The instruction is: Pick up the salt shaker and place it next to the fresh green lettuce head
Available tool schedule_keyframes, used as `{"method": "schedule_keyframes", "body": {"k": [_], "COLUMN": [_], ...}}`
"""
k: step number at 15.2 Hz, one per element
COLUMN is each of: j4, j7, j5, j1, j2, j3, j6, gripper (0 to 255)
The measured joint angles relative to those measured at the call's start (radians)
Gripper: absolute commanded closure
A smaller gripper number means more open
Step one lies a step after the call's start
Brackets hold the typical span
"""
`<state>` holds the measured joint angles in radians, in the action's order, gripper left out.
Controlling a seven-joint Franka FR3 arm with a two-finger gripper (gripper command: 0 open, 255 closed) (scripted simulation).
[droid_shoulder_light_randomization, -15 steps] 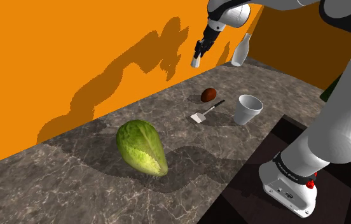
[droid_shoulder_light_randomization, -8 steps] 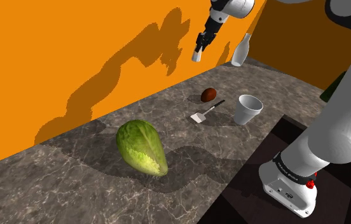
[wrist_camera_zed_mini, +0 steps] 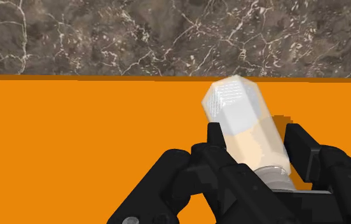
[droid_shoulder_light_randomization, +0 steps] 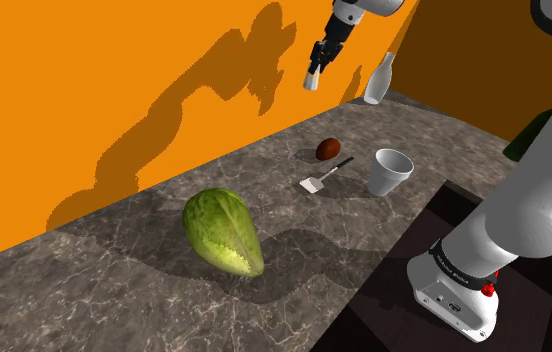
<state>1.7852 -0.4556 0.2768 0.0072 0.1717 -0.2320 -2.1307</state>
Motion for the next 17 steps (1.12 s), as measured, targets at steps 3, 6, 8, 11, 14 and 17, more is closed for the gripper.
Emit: {"method": "schedule_keyframes", "body": {"k": [3,6,8,11,14,17], "j4": [0.122,0.224,0.306,0.400,0.487,0.567], "j7": [0.050,0.107,0.148,0.219,0.288,0.365], "j5": [-0.031,-0.060,-0.080,-0.104,-0.120,-0.131], "j1": [0.034,0.062,0.078,0.103,0.124,0.145], "j2": [-0.095,-0.181,-0.247,-0.328,-0.401,-0.476], "j3": [0.015,0.037,0.056,0.093,0.135,0.184], "j6": [-0.040,-0.070,-0.094,-0.118,-0.143,-0.158], "gripper": [255,255,255,255,255,255]}}
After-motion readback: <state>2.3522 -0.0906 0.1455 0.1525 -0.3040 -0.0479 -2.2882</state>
